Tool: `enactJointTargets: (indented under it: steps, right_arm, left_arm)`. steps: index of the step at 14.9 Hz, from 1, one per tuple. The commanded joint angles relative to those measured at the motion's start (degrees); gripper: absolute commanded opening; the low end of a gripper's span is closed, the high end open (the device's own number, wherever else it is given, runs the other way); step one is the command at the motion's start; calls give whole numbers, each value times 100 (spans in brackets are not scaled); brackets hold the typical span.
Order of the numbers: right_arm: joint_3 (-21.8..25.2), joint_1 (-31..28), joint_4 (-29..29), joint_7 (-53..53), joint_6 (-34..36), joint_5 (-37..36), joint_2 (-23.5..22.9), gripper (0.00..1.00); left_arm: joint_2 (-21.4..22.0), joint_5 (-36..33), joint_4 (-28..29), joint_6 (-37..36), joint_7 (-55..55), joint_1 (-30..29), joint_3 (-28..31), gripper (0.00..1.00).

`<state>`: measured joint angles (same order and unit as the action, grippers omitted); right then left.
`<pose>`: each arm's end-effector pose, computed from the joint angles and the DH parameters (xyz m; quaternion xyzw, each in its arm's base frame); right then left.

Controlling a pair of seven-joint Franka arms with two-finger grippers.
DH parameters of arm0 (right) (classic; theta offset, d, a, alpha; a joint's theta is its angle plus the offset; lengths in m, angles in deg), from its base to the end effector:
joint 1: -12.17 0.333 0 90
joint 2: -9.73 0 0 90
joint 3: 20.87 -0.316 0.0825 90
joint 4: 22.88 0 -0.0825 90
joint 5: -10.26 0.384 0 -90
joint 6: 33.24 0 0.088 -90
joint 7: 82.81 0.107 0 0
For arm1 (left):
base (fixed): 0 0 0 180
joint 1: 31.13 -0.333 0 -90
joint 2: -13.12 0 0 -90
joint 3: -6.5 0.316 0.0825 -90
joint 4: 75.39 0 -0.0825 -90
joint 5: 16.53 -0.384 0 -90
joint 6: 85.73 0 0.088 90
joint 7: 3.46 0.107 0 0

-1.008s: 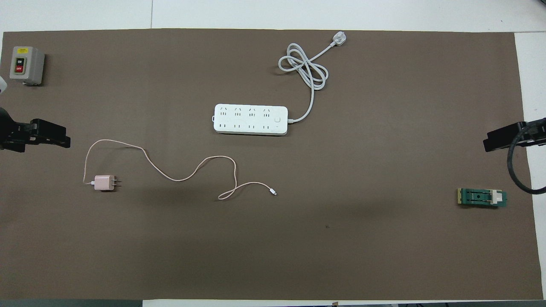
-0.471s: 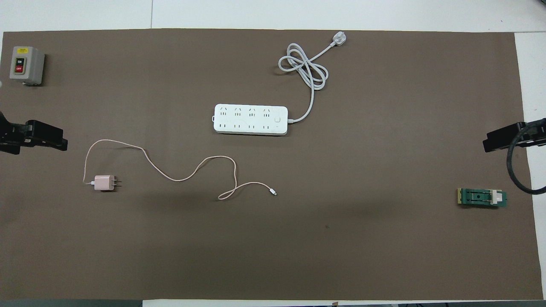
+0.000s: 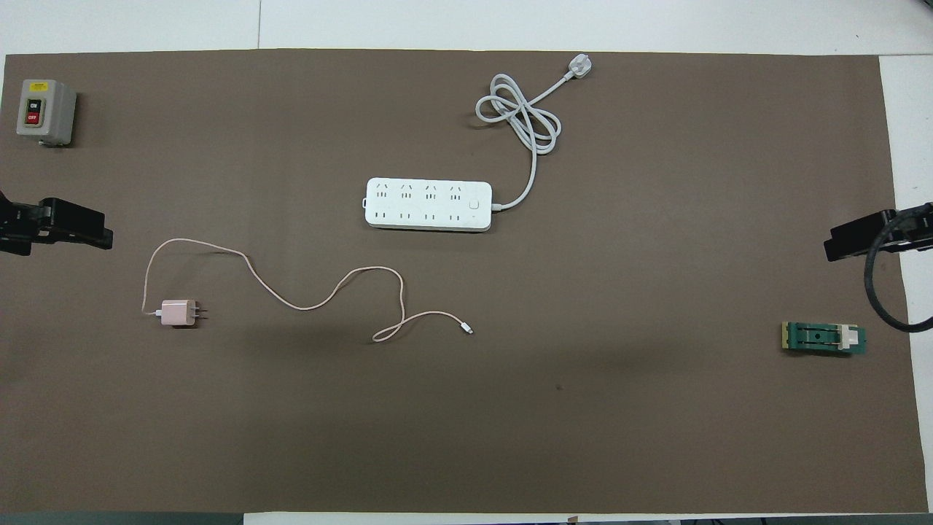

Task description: Unplug charger and place it aside

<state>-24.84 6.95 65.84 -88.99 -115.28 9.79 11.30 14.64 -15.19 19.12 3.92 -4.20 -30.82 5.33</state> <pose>0.5312 -0.0120 0.6382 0.9981 0.0425 -0.0448 0.0021 0.5432 -0.0167 0.6015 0.9995 -0.0062 -0.0294 0.0109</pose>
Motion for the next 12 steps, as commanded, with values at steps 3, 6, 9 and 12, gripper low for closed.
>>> enactJointTargets:
  steps: [3,6,9,12]
  right_arm:
    - [-60,-93,84,-129,56,29,81,100]
    - [-51,-93,84,-129,56,29,81,100]
    - [-60,-93,84,-129,56,29,81,100]
    - [-51,-93,84,-129,56,29,81,100]
  left_arm:
    - [-12,-99,-38,272,13,101,55,100]
    - [-12,-90,-29,264,13,110,55,100]
    - [-12,-107,-29,238,126,128,55,100]
    - [-3,-107,-20,211,478,163,55,100]
